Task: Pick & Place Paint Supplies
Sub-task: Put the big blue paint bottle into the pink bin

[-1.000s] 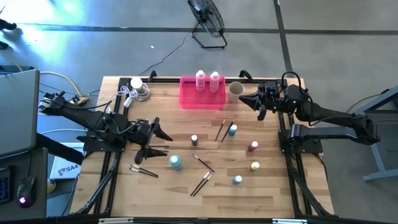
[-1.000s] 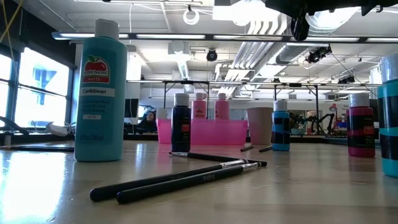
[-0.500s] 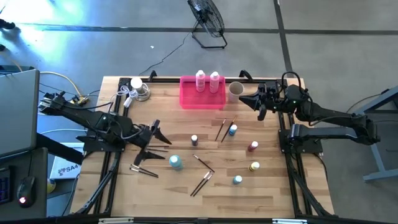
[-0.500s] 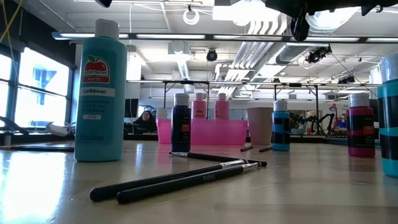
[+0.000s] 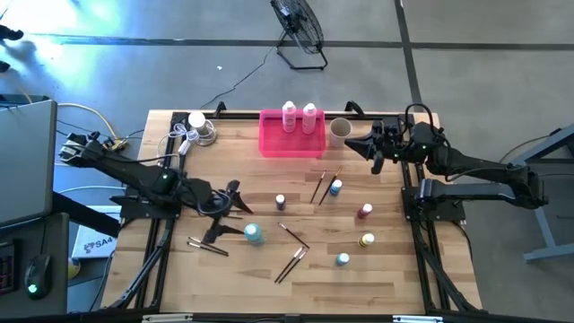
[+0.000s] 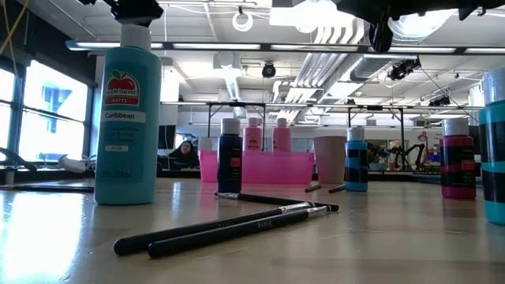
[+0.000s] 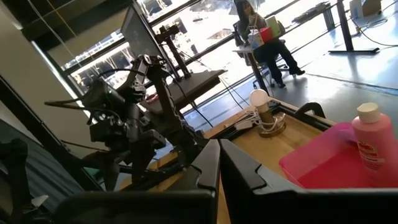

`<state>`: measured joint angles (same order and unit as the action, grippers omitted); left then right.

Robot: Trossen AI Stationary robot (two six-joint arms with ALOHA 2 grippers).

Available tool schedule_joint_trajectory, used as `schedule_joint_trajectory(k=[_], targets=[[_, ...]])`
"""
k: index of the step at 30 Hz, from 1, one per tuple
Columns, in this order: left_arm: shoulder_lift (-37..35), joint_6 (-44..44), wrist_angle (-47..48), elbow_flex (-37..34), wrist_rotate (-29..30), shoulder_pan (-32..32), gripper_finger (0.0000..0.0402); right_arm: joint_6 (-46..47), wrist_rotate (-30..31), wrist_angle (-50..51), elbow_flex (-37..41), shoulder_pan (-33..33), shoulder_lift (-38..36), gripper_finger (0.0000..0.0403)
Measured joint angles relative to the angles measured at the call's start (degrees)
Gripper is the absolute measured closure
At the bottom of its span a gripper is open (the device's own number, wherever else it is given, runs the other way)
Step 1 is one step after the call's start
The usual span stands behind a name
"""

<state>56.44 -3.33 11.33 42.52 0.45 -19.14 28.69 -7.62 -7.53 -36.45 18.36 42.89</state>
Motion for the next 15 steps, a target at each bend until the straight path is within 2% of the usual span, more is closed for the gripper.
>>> schedule_joint_trajectory(k=[15], targets=[[6.4,-1.6,-1.8,0.0,-4.1,0.0,0.0108,0.0,0.0,0.9,0.0,0.0,0.0,0.0398]])
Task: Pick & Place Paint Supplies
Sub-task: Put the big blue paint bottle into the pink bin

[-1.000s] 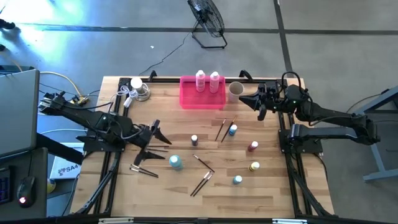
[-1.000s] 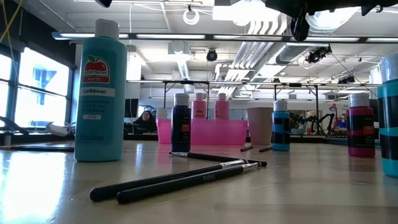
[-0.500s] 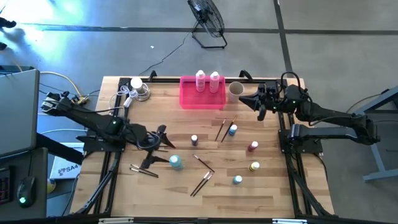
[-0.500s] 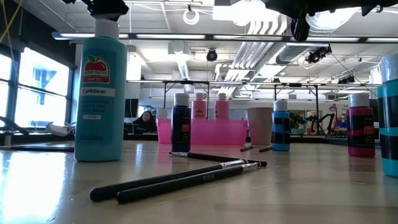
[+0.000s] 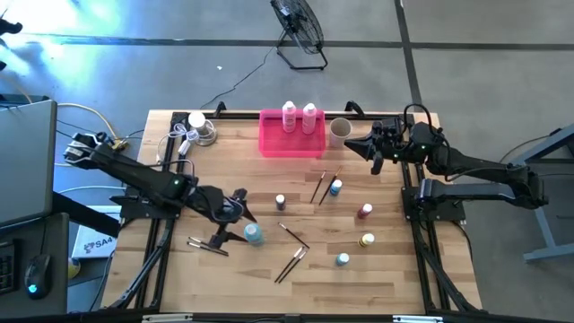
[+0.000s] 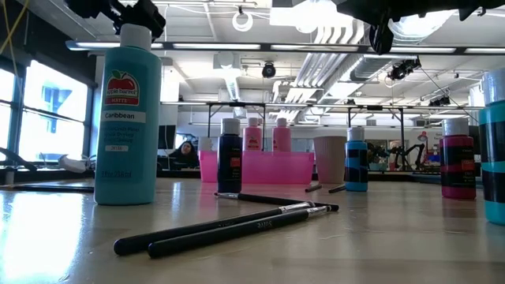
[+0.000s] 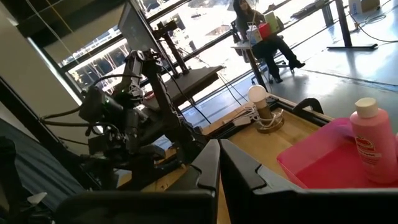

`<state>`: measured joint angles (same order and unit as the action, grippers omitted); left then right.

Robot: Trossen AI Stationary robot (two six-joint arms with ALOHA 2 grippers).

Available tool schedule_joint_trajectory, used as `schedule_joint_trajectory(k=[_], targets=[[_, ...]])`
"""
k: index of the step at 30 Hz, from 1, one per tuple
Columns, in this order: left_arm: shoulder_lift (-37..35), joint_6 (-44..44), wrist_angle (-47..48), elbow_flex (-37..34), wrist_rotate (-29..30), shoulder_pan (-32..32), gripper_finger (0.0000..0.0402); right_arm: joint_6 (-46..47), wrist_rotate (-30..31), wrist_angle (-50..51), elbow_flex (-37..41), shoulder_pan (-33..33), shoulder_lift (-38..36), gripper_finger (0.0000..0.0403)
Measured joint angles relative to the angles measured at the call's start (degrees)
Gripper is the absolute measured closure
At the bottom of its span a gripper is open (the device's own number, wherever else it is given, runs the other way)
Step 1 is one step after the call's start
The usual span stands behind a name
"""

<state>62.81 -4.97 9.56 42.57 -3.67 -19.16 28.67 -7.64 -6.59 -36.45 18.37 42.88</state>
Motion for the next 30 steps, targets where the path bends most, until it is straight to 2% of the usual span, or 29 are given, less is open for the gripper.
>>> schedule_joint_trajectory(k=[10,18,30], targets=[[2.8,-1.8,-0.2,0.0,0.1,0.0,0.0108,0.0,-0.4,0.0,0.0,0.0,0.0,0.0398],[2.8,-1.8,0.0,0.0,2.7,0.0,0.0108,0.0,-0.4,0.3,0.0,0.0,0.0,0.0398],[3.1,-1.8,0.5,0.0,2.3,0.0,0.0108,-0.4,-0.4,0.4,0.0,0.0,0.0,0.0398]])
